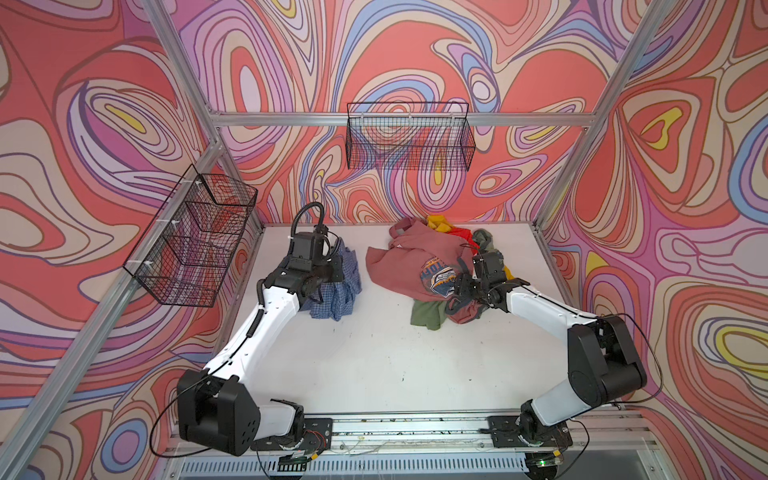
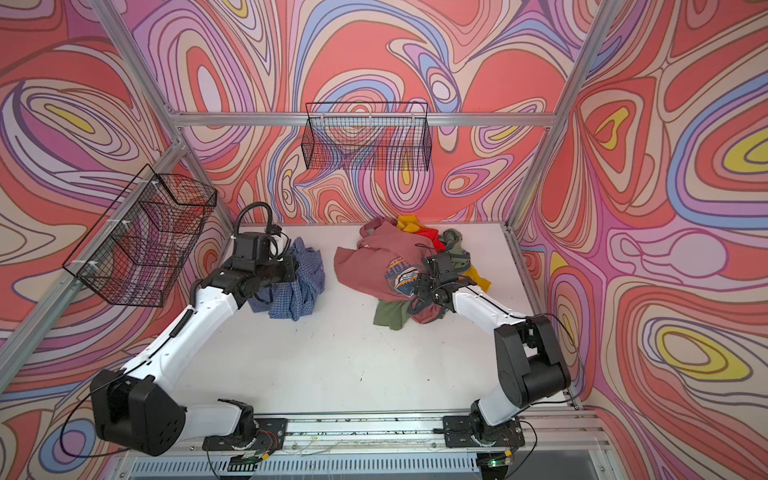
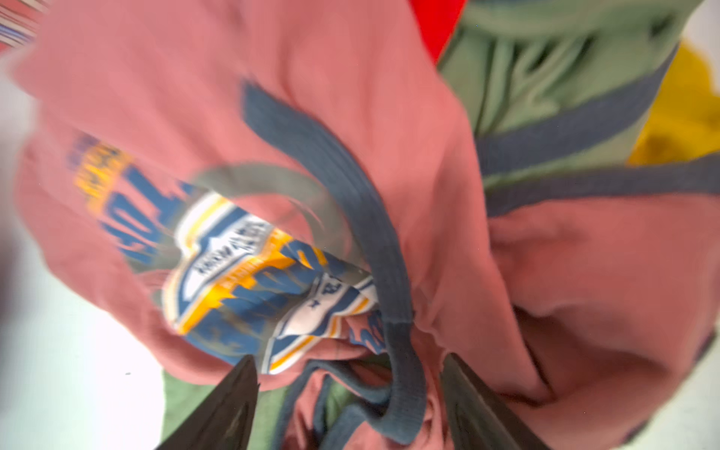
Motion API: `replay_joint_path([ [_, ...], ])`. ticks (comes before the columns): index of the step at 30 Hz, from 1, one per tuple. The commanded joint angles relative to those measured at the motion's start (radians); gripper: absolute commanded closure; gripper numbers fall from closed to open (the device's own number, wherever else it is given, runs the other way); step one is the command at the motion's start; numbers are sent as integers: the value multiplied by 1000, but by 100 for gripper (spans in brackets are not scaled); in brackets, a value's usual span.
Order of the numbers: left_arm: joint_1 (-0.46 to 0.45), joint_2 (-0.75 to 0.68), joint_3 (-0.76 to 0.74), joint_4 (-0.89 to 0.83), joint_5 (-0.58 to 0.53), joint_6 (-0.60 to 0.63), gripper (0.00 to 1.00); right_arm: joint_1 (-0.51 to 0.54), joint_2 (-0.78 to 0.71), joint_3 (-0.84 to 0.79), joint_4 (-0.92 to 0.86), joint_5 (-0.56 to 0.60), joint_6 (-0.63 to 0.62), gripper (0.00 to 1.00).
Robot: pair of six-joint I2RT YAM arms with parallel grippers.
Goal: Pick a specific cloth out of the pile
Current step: 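Pull the plaid shirt with the left gripper toward the table edge near the basket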
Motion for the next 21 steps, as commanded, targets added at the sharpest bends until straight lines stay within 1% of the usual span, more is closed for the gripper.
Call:
replay_joint_path([
  [1, 20, -47, 90, -61, 7, 23, 100, -5, -49, 45, -35, 6, -20, 23],
  [7, 50, -88, 228, -116, 1, 29, 100, -5, -93, 76, -61, 19, -31, 23],
  [11, 59, -133, 265, -158, -33, 27, 100, -5, -107, 77, -72, 30, -35, 24],
  [16, 79, -206, 193, -108, -93, 35, 100, -4, -110, 78, -75, 28, -38, 23],
  [21, 159, -191, 128, -87, -60, 56, 100, -3, -117, 84, -78, 26, -41, 24],
])
